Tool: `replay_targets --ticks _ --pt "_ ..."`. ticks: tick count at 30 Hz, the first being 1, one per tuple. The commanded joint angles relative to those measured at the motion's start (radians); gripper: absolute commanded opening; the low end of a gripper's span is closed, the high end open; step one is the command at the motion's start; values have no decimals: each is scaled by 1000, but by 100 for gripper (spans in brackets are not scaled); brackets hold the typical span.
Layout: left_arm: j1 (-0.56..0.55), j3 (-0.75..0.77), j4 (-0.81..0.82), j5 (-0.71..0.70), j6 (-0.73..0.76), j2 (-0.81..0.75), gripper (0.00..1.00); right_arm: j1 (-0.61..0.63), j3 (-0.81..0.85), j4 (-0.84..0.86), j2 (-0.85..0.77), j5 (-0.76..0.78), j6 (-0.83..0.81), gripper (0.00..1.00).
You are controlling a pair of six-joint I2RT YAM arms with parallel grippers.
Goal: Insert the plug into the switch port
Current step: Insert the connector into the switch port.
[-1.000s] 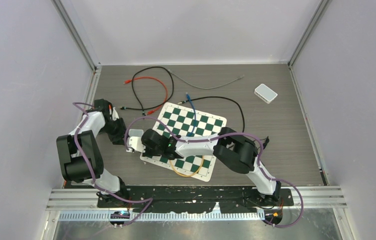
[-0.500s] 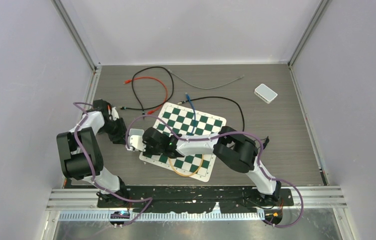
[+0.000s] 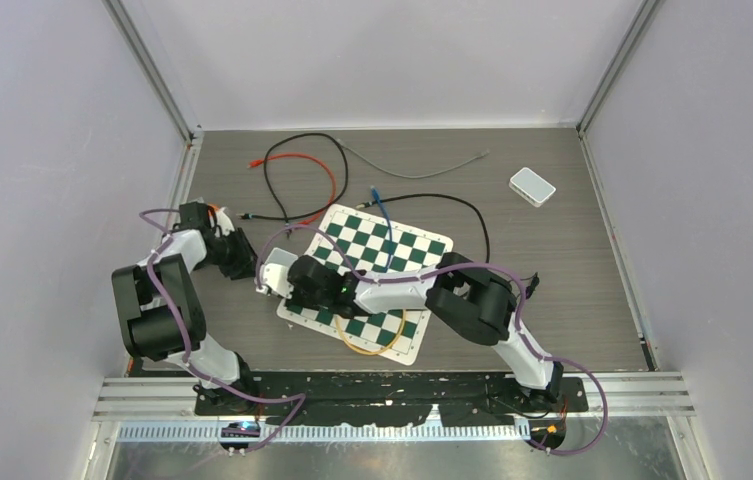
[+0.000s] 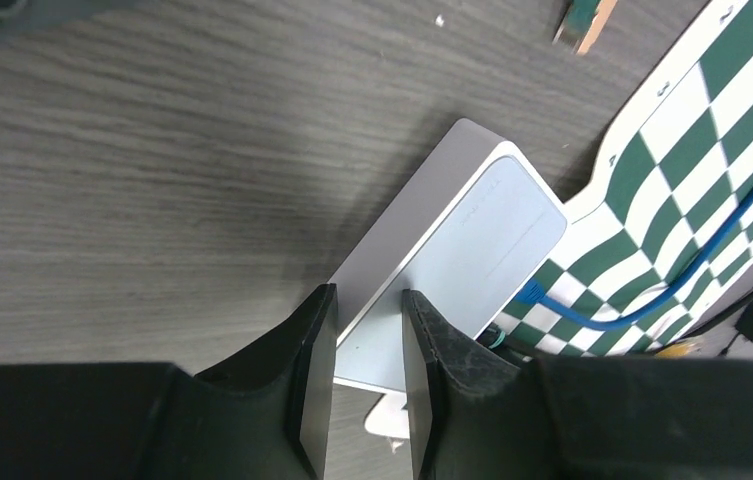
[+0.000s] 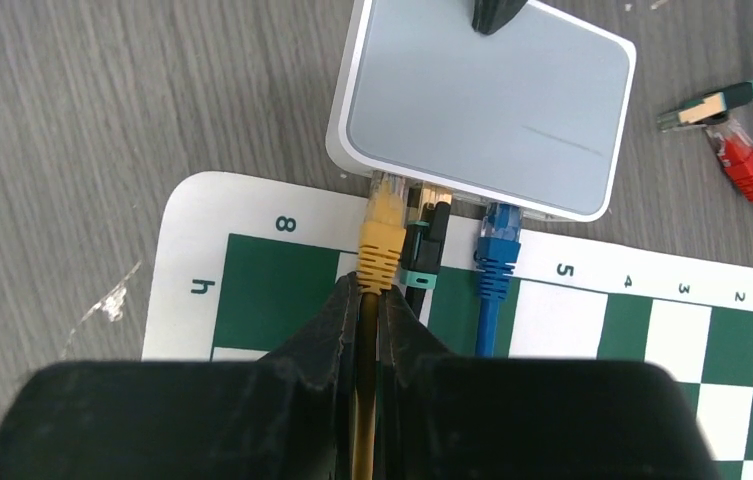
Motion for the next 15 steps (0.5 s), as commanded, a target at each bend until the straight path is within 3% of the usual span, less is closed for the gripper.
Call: replay_targets --ticks 1,4,15 --pt "-20 -104 -60 229 -119 36 23 8 -98 364 57 25 66 5" --pt "0 -110 -75 203 -117 21 22 7 -160 498 39 65 68 5" --pt "22 -149 -62 217 -147 9 18 -5 -246 673 7 79 77 5"
